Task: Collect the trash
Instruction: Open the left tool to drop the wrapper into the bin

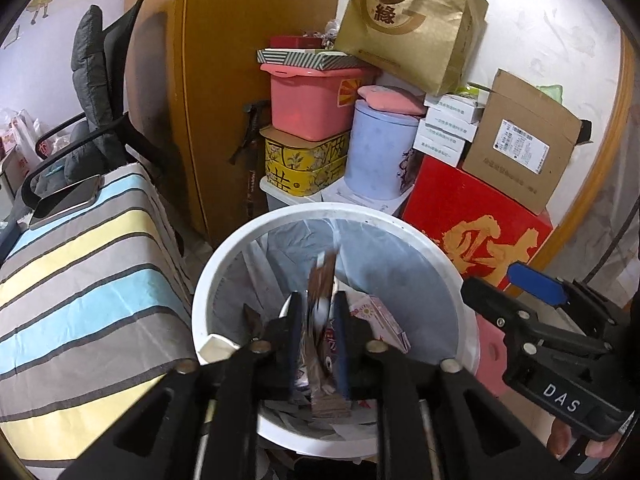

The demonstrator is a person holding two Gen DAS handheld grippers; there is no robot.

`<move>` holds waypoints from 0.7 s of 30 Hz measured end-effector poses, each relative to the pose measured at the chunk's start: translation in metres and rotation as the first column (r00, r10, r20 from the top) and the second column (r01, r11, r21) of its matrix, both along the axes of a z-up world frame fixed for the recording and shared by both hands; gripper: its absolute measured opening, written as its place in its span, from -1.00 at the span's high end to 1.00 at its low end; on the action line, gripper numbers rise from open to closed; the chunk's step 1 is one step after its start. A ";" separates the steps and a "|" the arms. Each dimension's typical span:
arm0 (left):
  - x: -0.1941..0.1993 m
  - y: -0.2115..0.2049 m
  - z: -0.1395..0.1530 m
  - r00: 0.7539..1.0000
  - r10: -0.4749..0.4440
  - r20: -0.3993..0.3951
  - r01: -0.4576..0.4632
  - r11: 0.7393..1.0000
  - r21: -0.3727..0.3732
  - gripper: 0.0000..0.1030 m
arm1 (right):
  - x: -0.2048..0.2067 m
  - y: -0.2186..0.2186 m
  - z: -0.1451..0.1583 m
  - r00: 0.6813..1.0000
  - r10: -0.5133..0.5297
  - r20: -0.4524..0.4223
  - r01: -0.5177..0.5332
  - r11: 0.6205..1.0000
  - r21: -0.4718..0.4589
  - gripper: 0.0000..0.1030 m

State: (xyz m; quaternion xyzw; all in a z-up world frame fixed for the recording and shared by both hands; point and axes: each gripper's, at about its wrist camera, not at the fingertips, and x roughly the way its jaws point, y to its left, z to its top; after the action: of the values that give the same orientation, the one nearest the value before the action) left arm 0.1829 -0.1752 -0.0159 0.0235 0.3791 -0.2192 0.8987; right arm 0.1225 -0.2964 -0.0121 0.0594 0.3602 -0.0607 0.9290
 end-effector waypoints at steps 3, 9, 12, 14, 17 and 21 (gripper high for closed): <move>0.000 0.001 0.001 1.000 0.009 0.008 -0.009 1.000 0.000 0.01 | 0.001 0.001 0.000 1.000 0.002 -0.001 -0.002 1.000 -0.004 -0.27; -0.002 0.004 0.002 1.000 0.010 0.010 -0.010 1.000 -0.006 0.00 | 0.000 0.001 0.003 1.000 -0.002 0.005 0.002 1.000 -0.006 -0.27; -0.006 0.009 0.006 0.999 0.026 0.025 -0.026 1.000 -0.007 -0.03 | -0.002 0.003 0.004 1.000 0.001 0.009 -0.001 1.000 -0.008 -0.27; -0.010 0.014 0.008 0.998 0.042 0.040 -0.042 0.999 -0.003 -0.06 | -0.004 0.006 0.005 1.000 0.005 0.011 -0.004 1.000 -0.007 -0.27; -0.016 0.023 0.012 0.996 0.070 0.053 -0.070 0.998 -0.004 -0.08 | -0.007 0.011 0.006 1.000 0.009 0.015 -0.009 1.000 -0.013 -0.27; -0.028 0.034 0.015 0.992 0.097 0.083 -0.099 0.995 0.010 -0.09 | -0.015 0.020 0.008 1.000 0.011 0.023 -0.011 1.000 -0.020 -0.27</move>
State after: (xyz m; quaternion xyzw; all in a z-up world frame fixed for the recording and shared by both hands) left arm 0.1544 -0.1412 -0.0008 0.0202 0.3440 -0.1710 0.9230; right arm 0.1079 -0.2767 -0.0043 0.0490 0.3490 -0.0586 0.9340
